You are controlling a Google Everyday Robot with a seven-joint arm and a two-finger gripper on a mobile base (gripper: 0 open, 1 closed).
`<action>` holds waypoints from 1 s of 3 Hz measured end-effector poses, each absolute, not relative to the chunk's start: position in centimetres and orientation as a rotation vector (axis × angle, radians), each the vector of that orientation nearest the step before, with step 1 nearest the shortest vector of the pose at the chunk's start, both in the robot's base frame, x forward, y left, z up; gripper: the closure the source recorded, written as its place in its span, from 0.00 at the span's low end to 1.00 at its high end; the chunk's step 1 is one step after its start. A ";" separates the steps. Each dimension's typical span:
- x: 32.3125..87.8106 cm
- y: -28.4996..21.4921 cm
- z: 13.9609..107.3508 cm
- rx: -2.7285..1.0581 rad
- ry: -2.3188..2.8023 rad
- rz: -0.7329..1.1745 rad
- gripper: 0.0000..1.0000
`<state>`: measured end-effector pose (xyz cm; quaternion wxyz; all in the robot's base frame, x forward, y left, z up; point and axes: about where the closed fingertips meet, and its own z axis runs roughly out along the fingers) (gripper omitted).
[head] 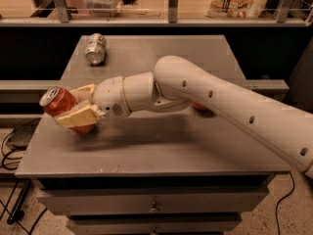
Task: Place coke can upright
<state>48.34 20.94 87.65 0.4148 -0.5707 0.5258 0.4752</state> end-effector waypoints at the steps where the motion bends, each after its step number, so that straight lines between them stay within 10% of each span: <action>1: 48.3 20.9 87.8 -1.434 1.323 1.194 1.00; 3: 48.3 20.9 87.9 -1.434 1.324 1.194 0.61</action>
Offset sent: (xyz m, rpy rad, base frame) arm 0.0073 -0.0337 -0.0335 -0.0726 0.0799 -0.0812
